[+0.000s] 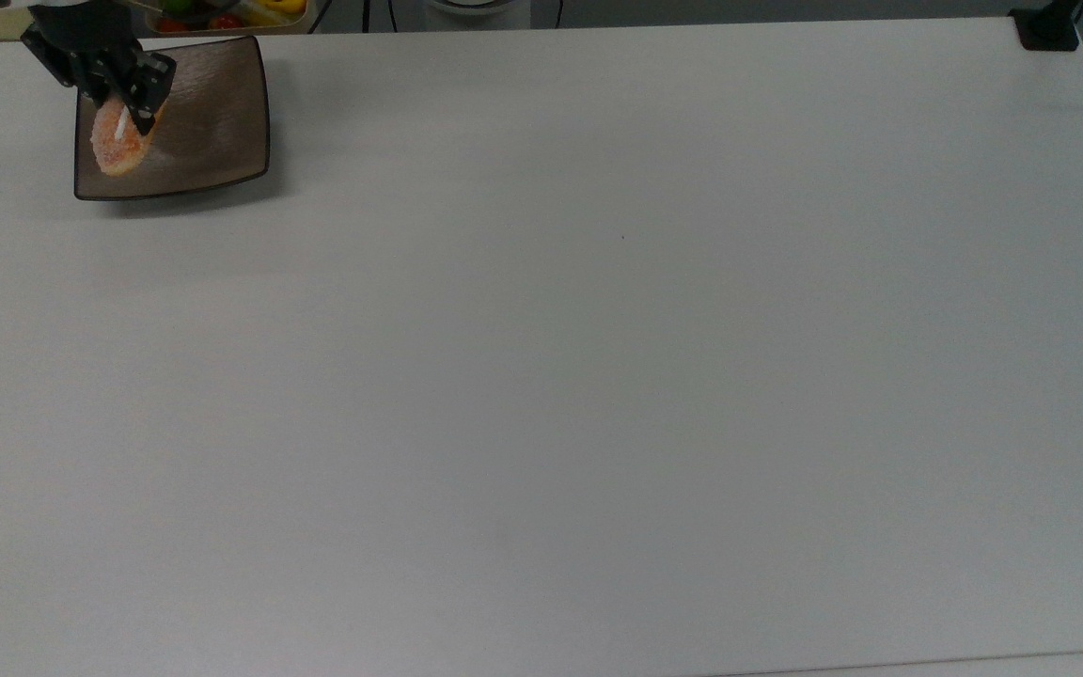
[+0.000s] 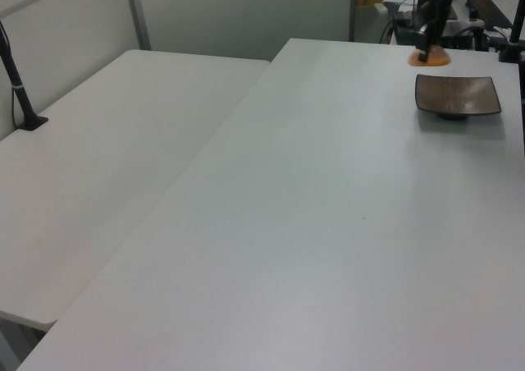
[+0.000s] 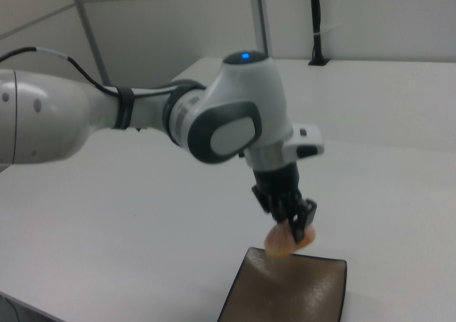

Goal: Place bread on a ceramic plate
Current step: 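Lift the bread roll and carry it over the brown plate, then lower the bread roll onto the plate and open the gripper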

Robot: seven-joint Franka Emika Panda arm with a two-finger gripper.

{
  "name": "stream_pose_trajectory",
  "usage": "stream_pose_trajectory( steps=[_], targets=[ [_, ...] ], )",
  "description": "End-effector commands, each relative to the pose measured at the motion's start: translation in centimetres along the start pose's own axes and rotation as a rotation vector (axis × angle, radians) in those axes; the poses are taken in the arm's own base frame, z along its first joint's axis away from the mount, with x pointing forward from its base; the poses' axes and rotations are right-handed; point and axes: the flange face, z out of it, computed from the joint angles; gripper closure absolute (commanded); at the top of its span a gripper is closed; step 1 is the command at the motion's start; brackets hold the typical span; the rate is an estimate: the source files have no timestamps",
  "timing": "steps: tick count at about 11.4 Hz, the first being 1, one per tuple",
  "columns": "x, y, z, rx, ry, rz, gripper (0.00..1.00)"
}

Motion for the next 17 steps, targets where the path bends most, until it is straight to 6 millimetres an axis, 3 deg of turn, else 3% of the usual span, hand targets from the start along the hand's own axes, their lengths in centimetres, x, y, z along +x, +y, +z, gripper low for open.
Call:
stream_pose_trajectory(
  steps=[1, 2, 3, 4, 5, 10, 13, 17],
  targets=[
    [-3.2, 0.4, 4.0, 0.024, -0.093, -0.041, 0.64],
    [-3.3, 0.3, 5.0, 0.023, -0.113, -0.042, 0.60],
    [-3.2, 0.2, 5.3, 0.022, -0.118, -0.043, 0.41],
    [-3.2, 0.2, 5.4, 0.021, -0.119, -0.040, 0.15],
    [-3.2, 0.1, 5.4, 0.021, -0.119, -0.042, 0.06],
    [-2.8, -0.3, 4.4, 0.020, -0.100, -0.038, 0.00],
    [-1.9, -0.5, -0.6, 0.047, -0.098, -0.026, 0.00],
    [-0.8, -4.9, -10.5, 0.175, 0.030, 0.084, 0.00]
  ],
)
